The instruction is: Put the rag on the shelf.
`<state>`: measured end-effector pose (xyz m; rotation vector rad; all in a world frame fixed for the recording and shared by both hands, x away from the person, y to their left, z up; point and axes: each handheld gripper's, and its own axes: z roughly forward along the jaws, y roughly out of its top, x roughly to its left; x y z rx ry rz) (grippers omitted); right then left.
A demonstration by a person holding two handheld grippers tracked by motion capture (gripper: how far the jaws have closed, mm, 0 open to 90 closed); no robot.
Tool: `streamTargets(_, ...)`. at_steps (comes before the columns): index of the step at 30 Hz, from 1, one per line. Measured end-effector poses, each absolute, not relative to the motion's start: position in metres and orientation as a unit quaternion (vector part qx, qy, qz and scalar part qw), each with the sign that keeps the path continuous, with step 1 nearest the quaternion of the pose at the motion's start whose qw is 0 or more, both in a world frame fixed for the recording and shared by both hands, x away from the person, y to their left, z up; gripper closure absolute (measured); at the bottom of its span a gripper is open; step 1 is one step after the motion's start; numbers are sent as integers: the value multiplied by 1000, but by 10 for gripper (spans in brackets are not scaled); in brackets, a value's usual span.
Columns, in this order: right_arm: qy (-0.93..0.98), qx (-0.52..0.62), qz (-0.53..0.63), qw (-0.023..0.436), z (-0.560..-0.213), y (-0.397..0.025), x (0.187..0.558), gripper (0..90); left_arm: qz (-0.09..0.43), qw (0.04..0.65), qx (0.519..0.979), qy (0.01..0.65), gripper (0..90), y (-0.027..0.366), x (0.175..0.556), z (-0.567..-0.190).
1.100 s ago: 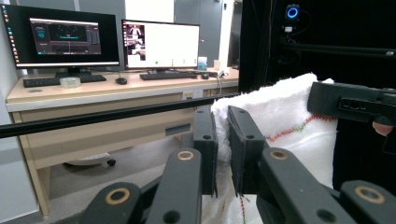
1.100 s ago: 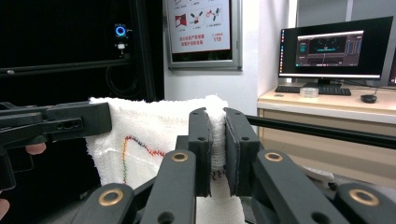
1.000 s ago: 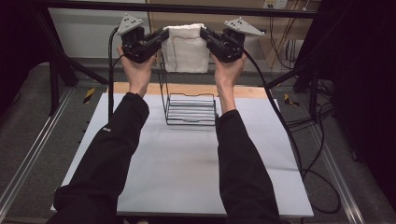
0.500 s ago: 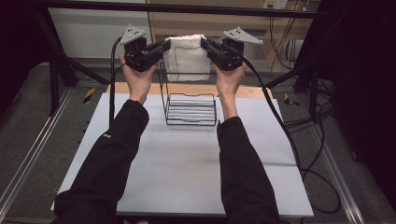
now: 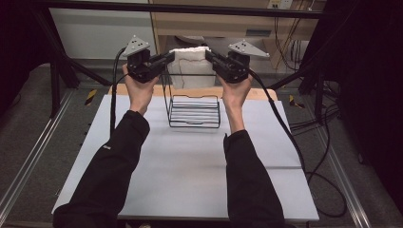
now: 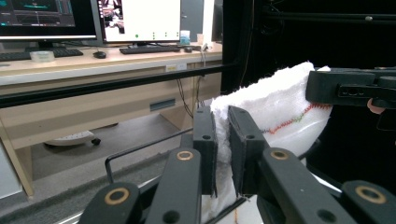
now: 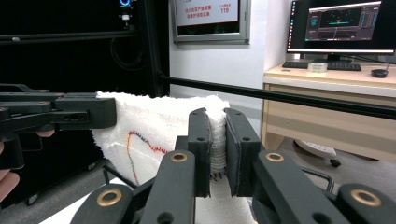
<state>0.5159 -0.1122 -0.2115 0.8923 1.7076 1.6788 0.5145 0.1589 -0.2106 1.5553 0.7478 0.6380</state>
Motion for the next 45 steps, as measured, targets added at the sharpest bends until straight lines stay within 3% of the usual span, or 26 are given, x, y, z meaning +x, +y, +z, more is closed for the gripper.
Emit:
streamTargets(25,673,313,606,285,-230,-117,487,811,253,591,699,312,801,162,493,-228)
streamTargets(45,685,311,602,267,-250,-121,480,809,229,571,722,318,718,165,477,-235)
